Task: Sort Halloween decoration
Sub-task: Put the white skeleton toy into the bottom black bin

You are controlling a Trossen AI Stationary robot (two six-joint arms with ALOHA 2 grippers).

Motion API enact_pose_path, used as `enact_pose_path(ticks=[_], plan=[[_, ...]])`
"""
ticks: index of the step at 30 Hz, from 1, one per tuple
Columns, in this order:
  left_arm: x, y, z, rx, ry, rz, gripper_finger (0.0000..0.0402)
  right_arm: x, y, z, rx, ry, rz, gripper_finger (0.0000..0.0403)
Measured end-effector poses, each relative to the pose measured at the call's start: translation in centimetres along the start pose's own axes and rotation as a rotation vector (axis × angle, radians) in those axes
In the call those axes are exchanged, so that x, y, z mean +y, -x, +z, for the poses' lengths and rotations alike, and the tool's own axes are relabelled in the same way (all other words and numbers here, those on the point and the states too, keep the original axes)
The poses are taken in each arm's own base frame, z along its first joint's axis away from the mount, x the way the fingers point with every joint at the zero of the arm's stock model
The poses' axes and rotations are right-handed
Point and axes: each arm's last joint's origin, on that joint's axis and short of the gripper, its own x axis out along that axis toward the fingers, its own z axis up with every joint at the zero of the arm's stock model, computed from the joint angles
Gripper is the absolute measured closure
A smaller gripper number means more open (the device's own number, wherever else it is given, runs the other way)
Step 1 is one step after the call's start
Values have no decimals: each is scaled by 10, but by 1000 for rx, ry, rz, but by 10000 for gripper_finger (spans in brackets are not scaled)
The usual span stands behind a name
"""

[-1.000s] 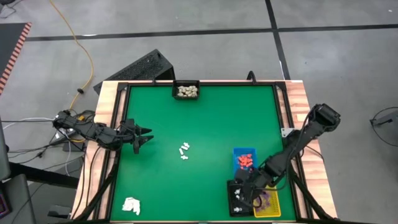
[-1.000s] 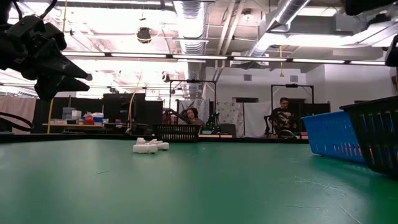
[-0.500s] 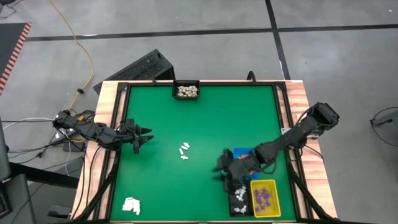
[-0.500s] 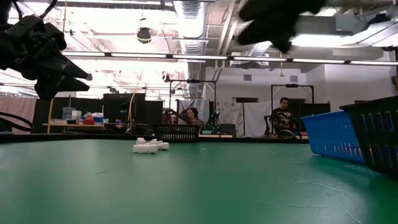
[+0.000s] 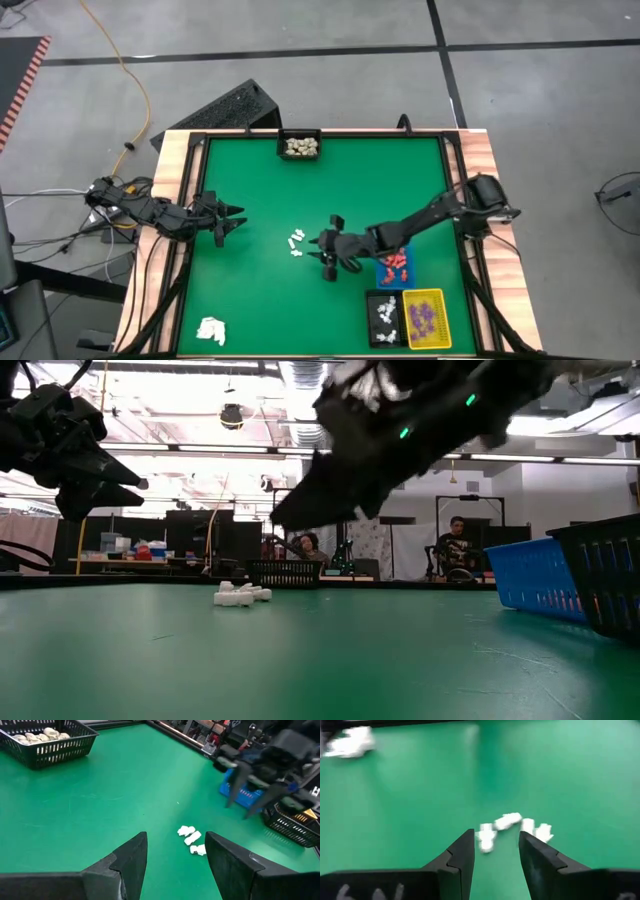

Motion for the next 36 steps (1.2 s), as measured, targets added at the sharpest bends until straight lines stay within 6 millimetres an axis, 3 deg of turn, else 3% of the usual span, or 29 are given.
enact_pose_path(ticks=[7, 19, 25, 36], plan=[[0, 0, 0, 0, -1, 0, 213, -21, -25, -15, 3, -26, -60, 250], [0, 0, 0, -1, -14, 5, 213, -40, -40, -26, 25, -30, -128, 250], [0, 0, 0, -2, -15, 5, 213, -39, -49, -40, 60, -25, -135, 250], [1, 0, 0, -9, -15, 19, 213, -40, -52, -26, 9, -12, -132, 250]])
